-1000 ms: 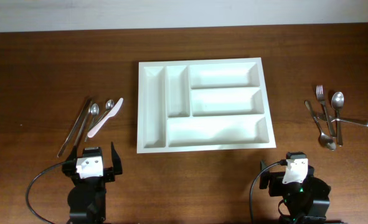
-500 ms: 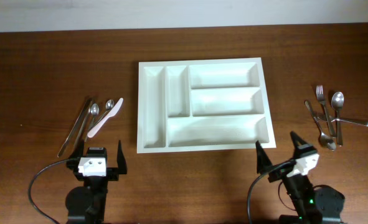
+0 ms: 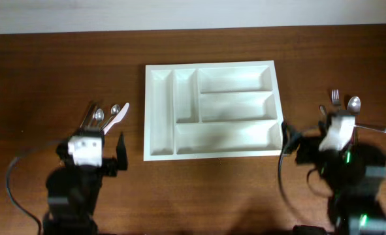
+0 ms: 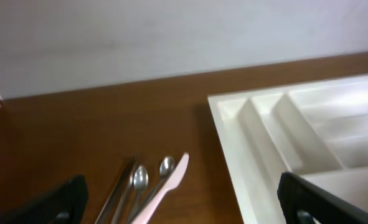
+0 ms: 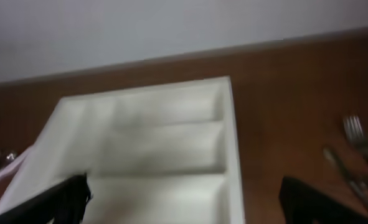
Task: Pack container
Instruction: 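Raise both arms and move the right gripper over the right cutlery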
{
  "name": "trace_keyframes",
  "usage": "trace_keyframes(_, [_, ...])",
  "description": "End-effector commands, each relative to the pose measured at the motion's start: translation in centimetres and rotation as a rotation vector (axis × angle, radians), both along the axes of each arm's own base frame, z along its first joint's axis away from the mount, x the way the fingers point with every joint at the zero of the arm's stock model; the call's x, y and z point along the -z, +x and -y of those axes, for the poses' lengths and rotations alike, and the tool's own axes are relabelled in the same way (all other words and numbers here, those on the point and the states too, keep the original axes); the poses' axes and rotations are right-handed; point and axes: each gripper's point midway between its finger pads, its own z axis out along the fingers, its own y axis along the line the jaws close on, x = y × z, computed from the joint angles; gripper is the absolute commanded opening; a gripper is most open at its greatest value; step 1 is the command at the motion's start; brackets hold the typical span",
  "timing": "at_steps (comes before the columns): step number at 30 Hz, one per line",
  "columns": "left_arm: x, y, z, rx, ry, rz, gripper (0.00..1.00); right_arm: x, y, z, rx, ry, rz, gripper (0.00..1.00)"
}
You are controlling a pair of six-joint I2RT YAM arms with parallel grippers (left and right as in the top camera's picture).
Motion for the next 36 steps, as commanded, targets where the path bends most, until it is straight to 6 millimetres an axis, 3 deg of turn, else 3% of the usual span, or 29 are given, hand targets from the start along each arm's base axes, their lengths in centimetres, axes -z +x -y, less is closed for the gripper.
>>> trace_keyframes(1, [-2.1,2.1,0.1,0.010,0.005,-0.055,0.99,-0.7,3.2,2.9,0.112,-0.063,-0.148,0.99])
trace_keyframes(7, [-3.7,6.3,0.3,0.011,0.009,-0.177,0.99,0.5,8.3,9.0,0.261,-0.048,-0.406,0.99])
trace_keyframes(12, [-3.2,9.7,-0.5,-0.010,0.006,-0.263,0.99,3.0,11.5,13.6,0.336,0.000,-0.513,0.99])
trace_keyframes(19, [0.5,12.1,-2.8,-0.070,-0.004,-0.372,0.99,9.4,10.9,19.7,0.362,-0.139,-0.694,0.99])
trace_keyframes(23, [2.7,12.9,-2.9,-0.072,-0.004,-0.430,0.99,12.8,10.7,22.0,0.291,-0.224,-0.769,1.00])
trace_keyframes(29, [6.6,13.8,-2.9,-0.071,-0.006,-0.532,0.99,17.9,10.2,23.4,0.161,-0.284,-0.874,0.87])
trace_keyframes(36, [10.9,14.3,-3.0,-0.070,-0.008,-0.642,0.99,22.6,9.2,24.2,0.159,-0.281,-0.992,0.85])
